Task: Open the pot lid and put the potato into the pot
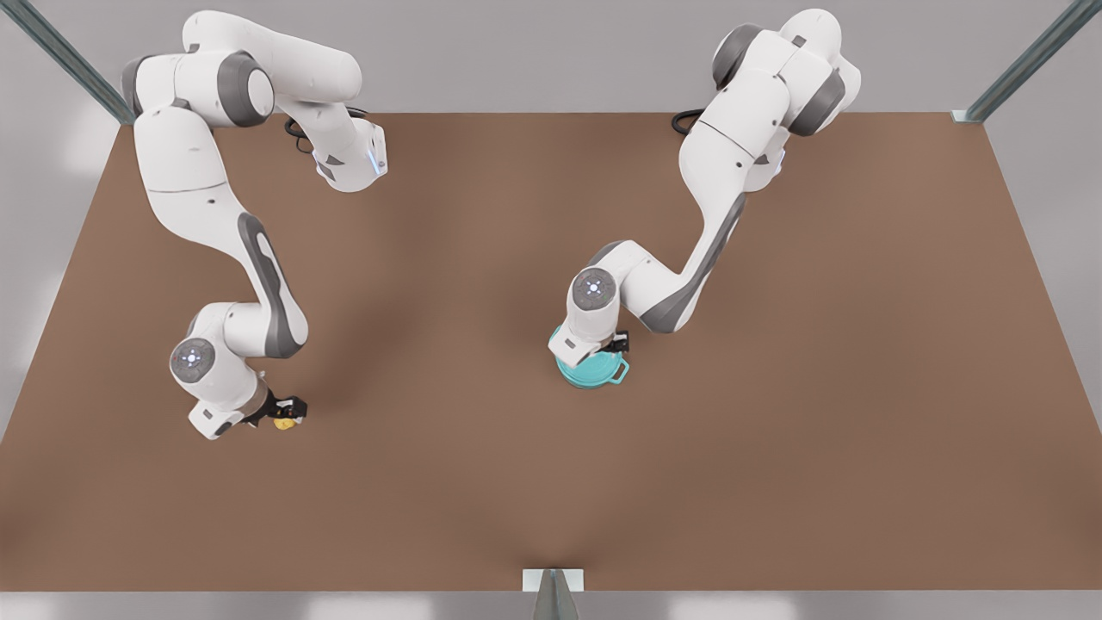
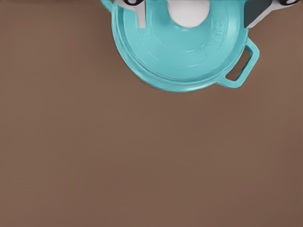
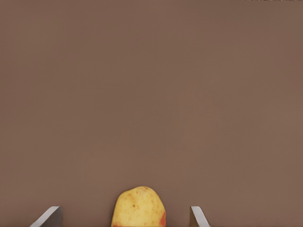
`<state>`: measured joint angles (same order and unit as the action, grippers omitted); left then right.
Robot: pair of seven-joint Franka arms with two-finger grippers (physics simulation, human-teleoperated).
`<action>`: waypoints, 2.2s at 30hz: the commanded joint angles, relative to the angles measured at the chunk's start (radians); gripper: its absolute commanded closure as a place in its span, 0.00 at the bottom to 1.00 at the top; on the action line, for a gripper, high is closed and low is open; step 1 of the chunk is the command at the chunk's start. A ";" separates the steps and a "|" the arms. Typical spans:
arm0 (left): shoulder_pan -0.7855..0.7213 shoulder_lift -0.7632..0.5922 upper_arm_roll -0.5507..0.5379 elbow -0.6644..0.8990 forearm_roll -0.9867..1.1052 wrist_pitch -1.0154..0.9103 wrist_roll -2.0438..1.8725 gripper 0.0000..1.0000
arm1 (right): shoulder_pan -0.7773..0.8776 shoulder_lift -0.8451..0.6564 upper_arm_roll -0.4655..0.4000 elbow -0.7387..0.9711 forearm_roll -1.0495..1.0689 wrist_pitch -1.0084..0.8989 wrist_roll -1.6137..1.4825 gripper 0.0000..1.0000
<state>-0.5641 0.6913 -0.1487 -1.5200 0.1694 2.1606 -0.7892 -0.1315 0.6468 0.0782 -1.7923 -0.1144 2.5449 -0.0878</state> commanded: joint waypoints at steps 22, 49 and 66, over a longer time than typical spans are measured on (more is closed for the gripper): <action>0.236 0.089 0.004 0.167 0.013 -0.068 0.163 0.61 | -0.016 0.004 0.005 -0.107 0.013 0.143 -0.078 0.04; 0.635 -0.446 0.023 -0.017 -0.166 -0.400 0.820 0.00 | -0.023 0.010 0.006 -0.107 0.013 0.143 -0.119 0.48; 0.632 -0.434 0.018 -0.016 -0.140 -0.400 0.806 0.00 | 0.136 -0.251 0.107 -0.098 0.084 -0.169 0.172 0.48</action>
<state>0.0675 0.2586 -0.1301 -1.5360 0.0269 1.7626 -0.0889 -0.0162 0.4066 0.1845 -1.8923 -0.0337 2.4828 -0.1654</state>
